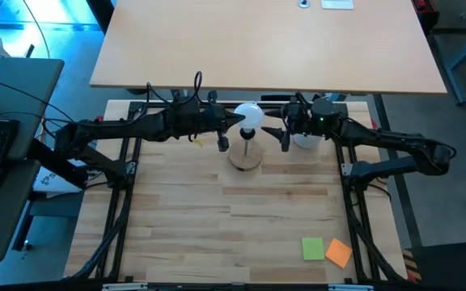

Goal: Screw lightbulb
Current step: Insert the white lightbulb into the desk lamp

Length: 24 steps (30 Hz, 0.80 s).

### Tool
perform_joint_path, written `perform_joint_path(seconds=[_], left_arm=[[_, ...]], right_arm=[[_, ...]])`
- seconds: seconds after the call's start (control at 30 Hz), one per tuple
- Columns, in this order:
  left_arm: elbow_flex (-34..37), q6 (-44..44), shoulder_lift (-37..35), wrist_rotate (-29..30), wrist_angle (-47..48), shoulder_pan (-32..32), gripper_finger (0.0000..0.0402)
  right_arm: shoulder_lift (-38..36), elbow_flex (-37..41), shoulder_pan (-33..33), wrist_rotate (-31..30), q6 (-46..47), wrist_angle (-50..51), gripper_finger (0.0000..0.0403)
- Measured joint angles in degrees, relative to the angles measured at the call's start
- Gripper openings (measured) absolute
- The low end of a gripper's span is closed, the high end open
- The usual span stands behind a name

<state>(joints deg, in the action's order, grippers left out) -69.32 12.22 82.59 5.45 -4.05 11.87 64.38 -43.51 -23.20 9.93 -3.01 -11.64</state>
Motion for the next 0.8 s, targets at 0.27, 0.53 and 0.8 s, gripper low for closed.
perform_joint_path(seconds=[0.27, 0.53, 0.8], left_arm=[[0.0, 0.3, 0.0, 0.1, -0.2, -0.8, 0.0], [0.0, 0.4, 0.0, 1.5, -0.4, -0.8, 0.0], [0.1, 0.7, -1.2, 2.3, 0.4, -0.8, 0.0]], right_arm=[[0.0, 0.0, 0.0, -0.3, 0.0, 0.0, 0.0264], [0.0, 0.0, 0.0, -0.3, 0.0, -0.1, 0.0264], [0.0, 0.0, 0.0, -0.5, 0.0, -0.3, 0.0264]])
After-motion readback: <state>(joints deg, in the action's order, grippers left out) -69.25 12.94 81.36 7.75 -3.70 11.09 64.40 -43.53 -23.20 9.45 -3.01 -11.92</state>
